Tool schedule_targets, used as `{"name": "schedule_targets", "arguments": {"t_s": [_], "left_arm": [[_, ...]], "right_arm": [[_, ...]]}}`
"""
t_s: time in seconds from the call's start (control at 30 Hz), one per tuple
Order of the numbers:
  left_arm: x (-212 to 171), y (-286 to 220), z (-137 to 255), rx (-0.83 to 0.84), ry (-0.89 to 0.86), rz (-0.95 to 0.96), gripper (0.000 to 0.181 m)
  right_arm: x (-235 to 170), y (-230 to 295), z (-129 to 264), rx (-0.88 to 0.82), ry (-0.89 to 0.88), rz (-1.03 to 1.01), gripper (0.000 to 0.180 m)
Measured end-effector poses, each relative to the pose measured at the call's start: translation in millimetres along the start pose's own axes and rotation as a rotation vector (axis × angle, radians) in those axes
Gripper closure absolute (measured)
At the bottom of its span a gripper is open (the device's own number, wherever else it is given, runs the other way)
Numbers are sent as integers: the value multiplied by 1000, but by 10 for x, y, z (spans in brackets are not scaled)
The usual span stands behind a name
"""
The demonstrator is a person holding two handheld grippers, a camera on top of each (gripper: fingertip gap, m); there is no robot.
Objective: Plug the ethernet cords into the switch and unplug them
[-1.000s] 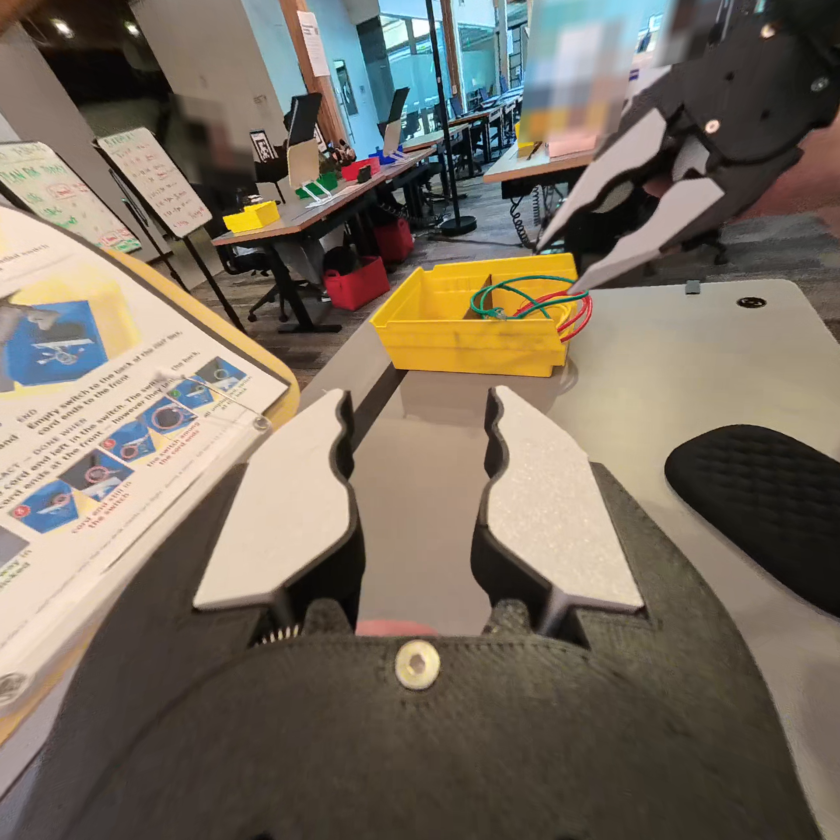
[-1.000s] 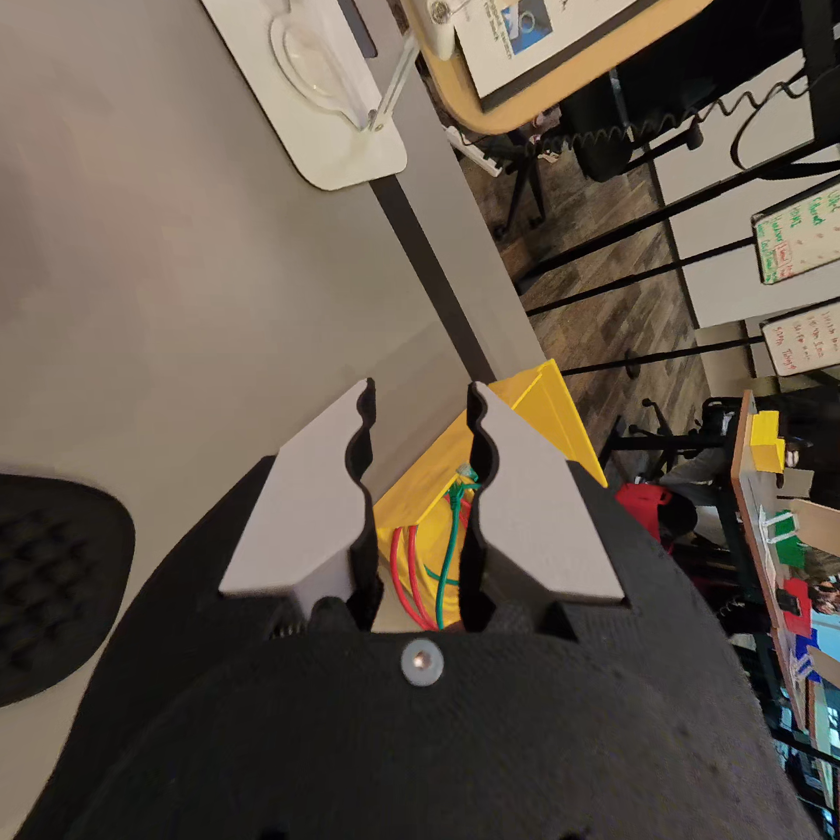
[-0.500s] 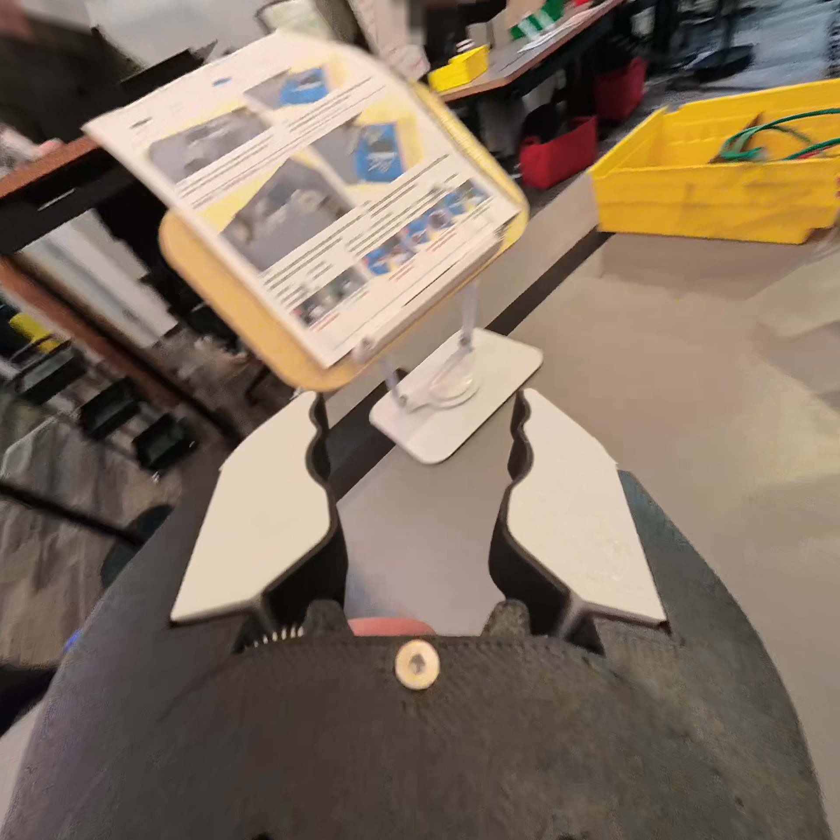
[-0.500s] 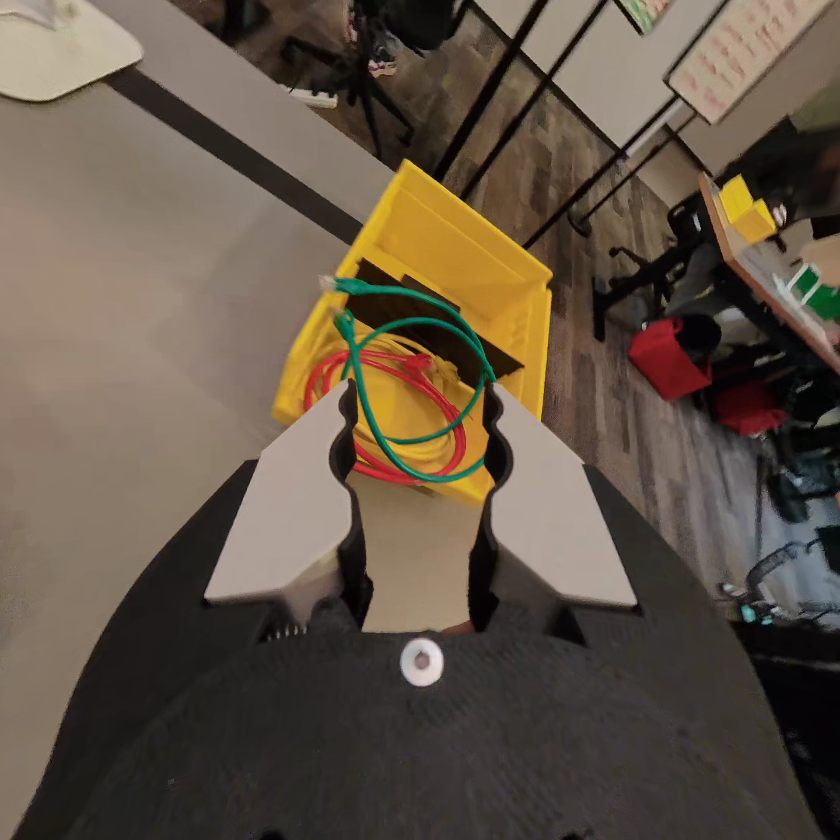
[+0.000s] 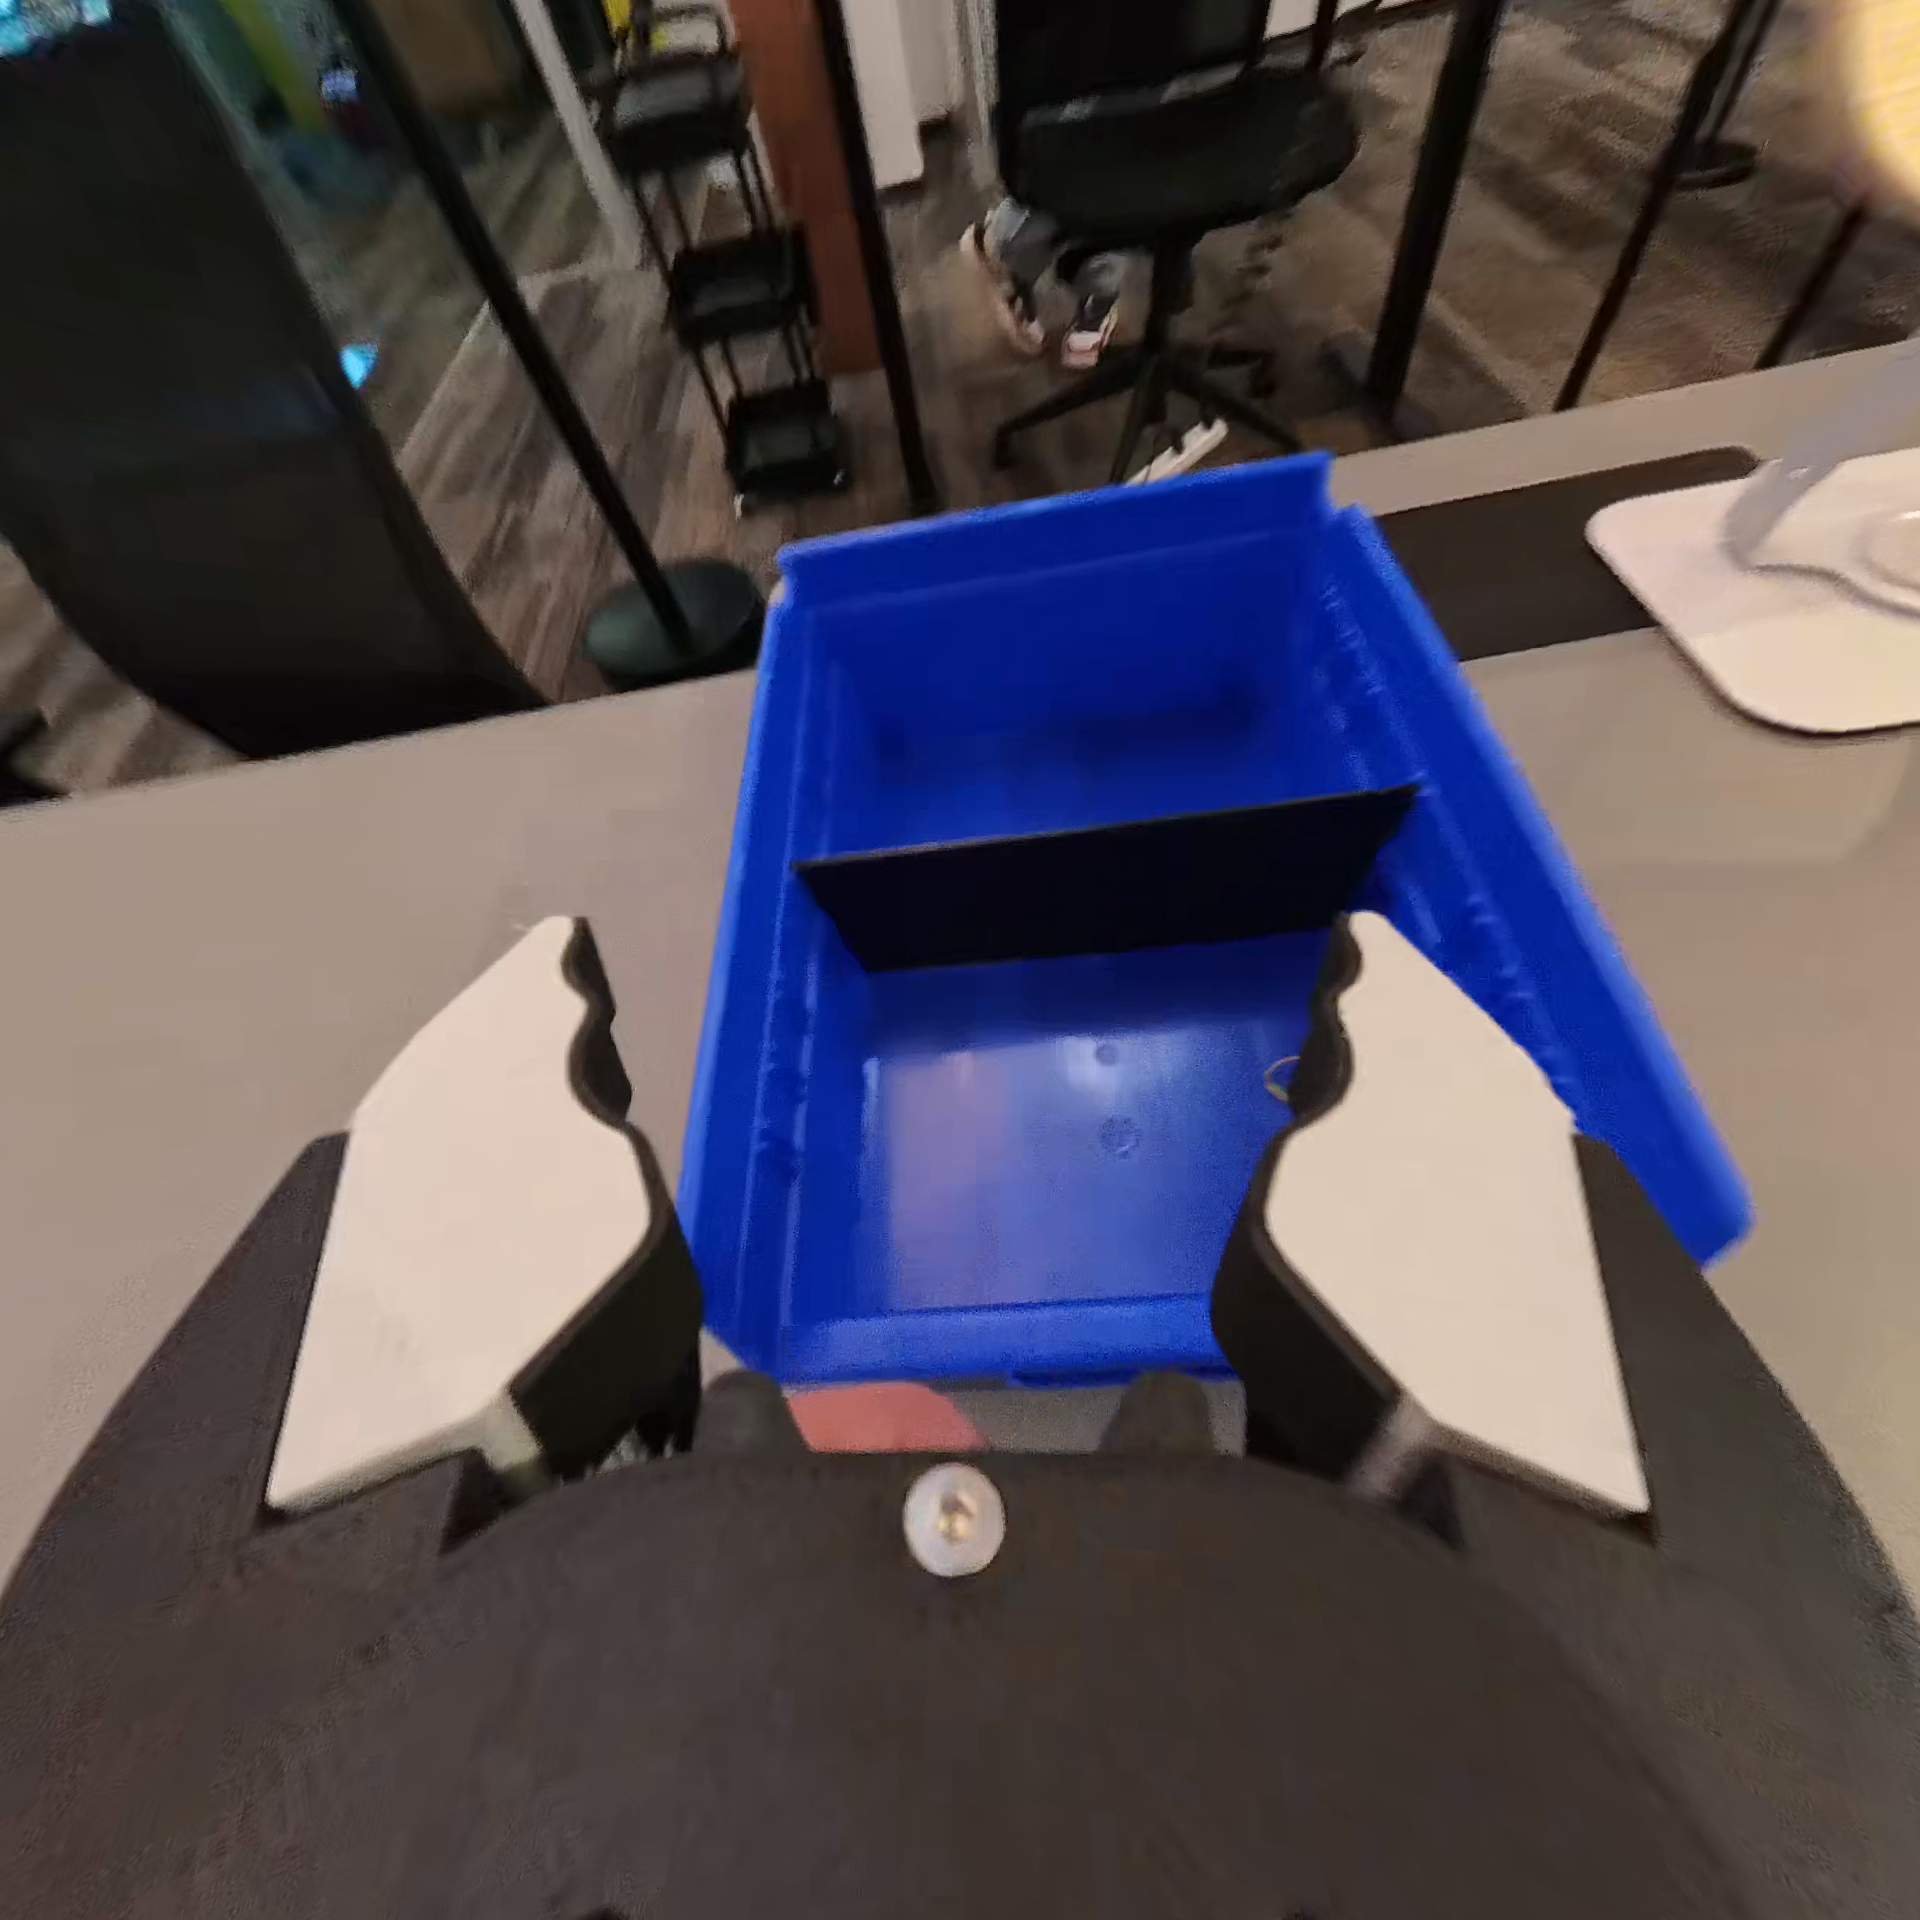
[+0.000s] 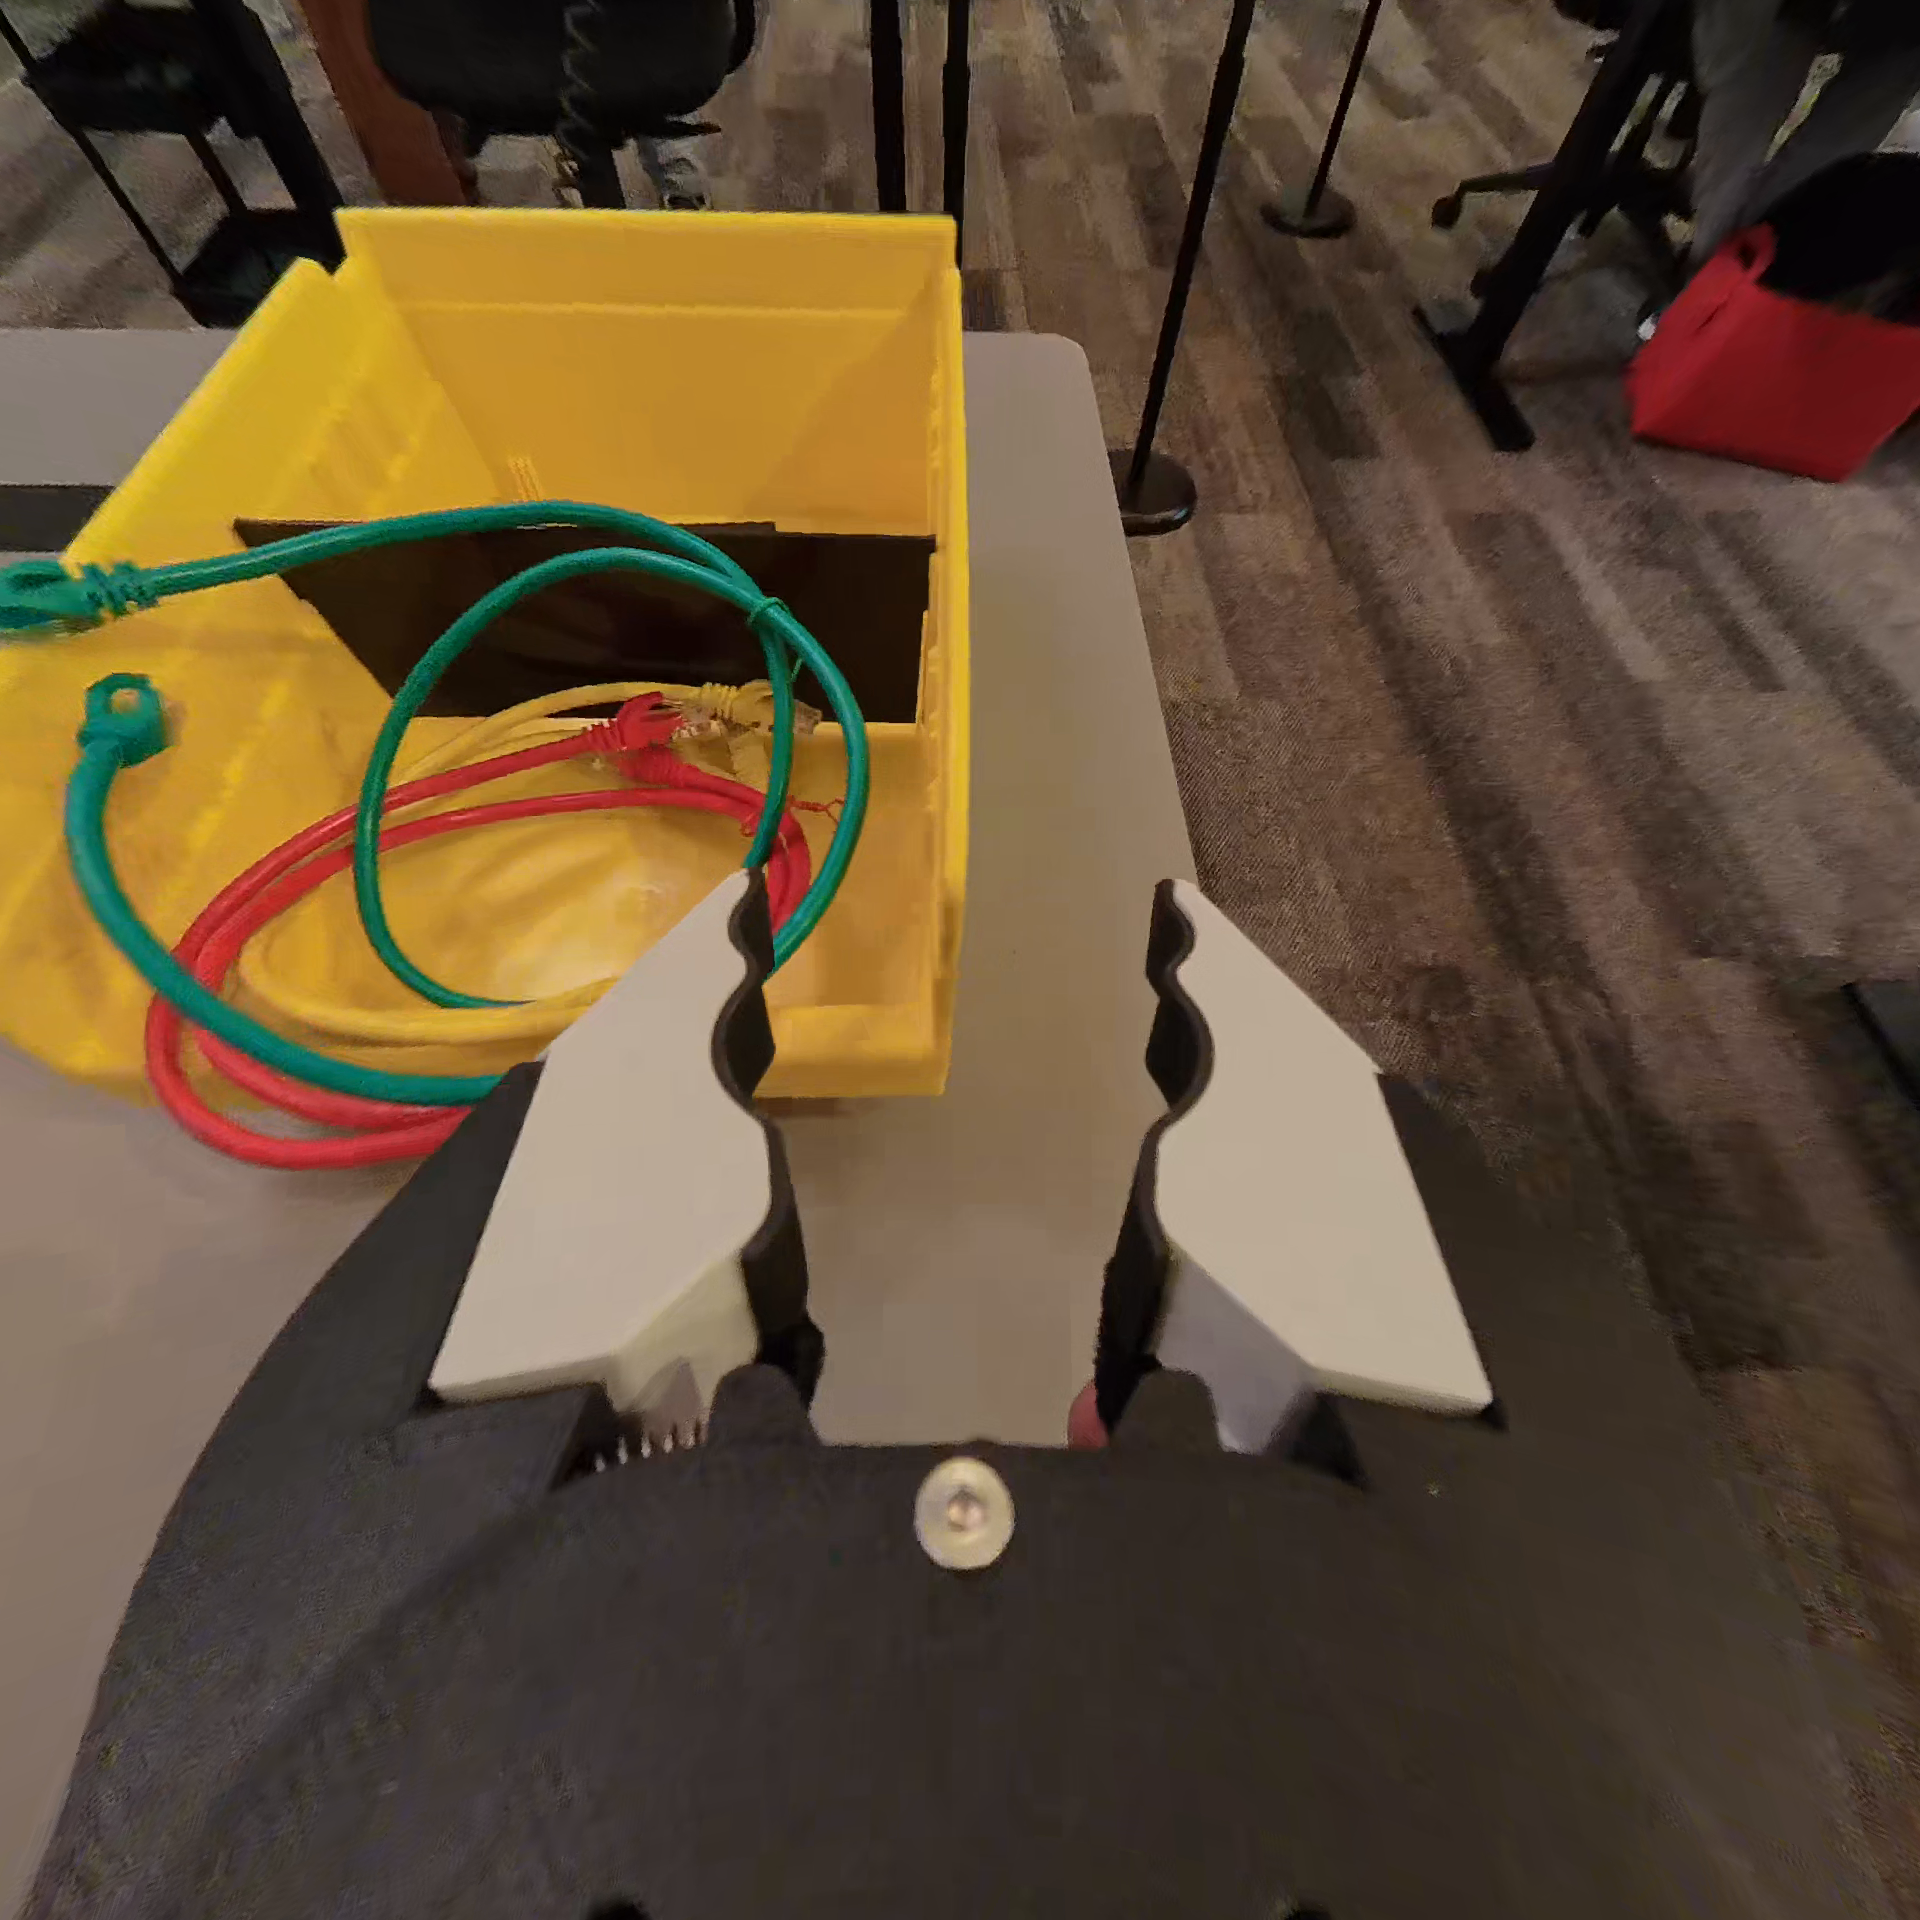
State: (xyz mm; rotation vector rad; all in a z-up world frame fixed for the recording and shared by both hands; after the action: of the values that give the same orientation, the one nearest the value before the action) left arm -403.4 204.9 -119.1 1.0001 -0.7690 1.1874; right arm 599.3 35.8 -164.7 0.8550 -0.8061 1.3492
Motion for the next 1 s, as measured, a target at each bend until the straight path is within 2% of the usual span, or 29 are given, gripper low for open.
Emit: {"name": "schedule_targets", "arguments": {"t_s": [0.1, 0.17, 0.33, 0.6, 0.67, 0.77, 0.83, 0.9, 0.93, 1.0], "left_arm": [[-207, 194, -139, 35, 36, 42, 54], [-331, 304, -232, 77, 69, 61, 45], [-498, 381, -405, 53, 107, 94, 52], [-592, 412, -598, 18, 115, 91, 80], [-621, 432, -639, 27, 140, 94, 77], [-647, 514, -639, 84, 144, 73, 88], [-657, 560, -609, 80, 133, 71, 110], [-719, 577, -635, 59, 181, 69, 120], [-752, 570, -652, 34, 201, 56, 134], [-776, 559, -680, 12, 209, 53, 146]], "right_arm": [[-32, -132, -145, 21, 18, -38, 112], [-39, -169, -220, 31, 49, -29, 114], [-57, -153, -400, 108, 82, -33, 128], [-51, -55, -594, 137, 131, 5, 144], [-41, -53, -612, 137, 120, 13, 148], [-50, -41, -633, 140, 136, 36, 154], [-65, -36, -644, 141, 151, 49, 157], [-65, -43, -642, 144, 155, 53, 160], [-64, -47, -642, 143, 159, 57, 161], [-65, -63, -646, 142, 167, 59, 163]]}}
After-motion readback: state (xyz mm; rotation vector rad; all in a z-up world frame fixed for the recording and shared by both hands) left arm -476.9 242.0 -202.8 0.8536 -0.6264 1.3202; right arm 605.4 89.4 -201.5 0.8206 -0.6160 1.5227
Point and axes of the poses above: each gripper's, where its closed fingertips meet, z back along the fingers, x out of its top, y = z × x across the jaws, the point moved 8 cm from there along z, back along the fingers, and after that the axes turned 9 degrees about x, right-handed, at the moved point
